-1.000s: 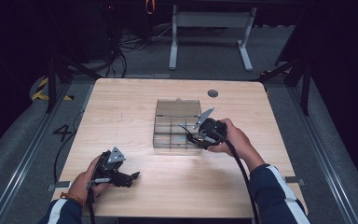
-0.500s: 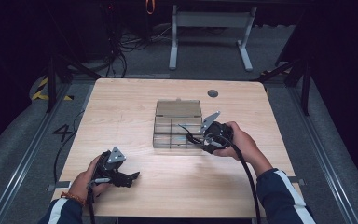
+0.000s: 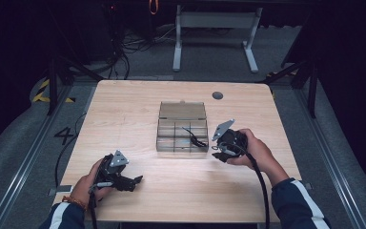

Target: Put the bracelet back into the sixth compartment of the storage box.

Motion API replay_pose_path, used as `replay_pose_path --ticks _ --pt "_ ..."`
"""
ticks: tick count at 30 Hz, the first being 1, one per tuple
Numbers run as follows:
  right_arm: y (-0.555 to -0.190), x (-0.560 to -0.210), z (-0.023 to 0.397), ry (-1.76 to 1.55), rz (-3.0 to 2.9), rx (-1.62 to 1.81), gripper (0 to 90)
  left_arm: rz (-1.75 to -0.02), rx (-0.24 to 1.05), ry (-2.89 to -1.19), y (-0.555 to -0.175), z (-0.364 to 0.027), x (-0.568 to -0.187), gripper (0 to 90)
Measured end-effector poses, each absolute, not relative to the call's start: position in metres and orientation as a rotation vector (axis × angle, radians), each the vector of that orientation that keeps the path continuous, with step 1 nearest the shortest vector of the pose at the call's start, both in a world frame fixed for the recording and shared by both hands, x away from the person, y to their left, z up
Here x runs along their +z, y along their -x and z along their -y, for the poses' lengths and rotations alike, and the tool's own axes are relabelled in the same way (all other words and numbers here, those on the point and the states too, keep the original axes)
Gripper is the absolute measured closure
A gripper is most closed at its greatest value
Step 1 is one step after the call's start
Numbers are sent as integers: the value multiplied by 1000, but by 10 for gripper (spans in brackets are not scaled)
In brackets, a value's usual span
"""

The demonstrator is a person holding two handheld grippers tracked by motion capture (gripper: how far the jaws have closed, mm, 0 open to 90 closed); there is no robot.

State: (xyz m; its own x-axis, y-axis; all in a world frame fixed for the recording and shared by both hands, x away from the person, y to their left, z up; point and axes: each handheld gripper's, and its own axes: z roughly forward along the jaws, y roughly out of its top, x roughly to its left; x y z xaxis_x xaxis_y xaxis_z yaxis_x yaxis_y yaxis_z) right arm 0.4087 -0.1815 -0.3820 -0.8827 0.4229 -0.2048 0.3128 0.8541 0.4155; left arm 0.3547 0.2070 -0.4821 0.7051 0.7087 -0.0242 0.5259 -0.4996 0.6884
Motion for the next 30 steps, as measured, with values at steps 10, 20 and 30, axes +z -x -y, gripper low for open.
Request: replay_pose_path --ticks 10,20,30 --pt "-402 -387 201 -583 -2722 545 475 -935 342 -2221 -355 -207 -482 0" --pt "-390 -391 217 -581 -2707 553 460 -934 345 -2220 -355 -207 -482 0" --pt "-378 -399 233 -598 -2694 549 446 -935 342 -2221 -355 -207 -482 0"
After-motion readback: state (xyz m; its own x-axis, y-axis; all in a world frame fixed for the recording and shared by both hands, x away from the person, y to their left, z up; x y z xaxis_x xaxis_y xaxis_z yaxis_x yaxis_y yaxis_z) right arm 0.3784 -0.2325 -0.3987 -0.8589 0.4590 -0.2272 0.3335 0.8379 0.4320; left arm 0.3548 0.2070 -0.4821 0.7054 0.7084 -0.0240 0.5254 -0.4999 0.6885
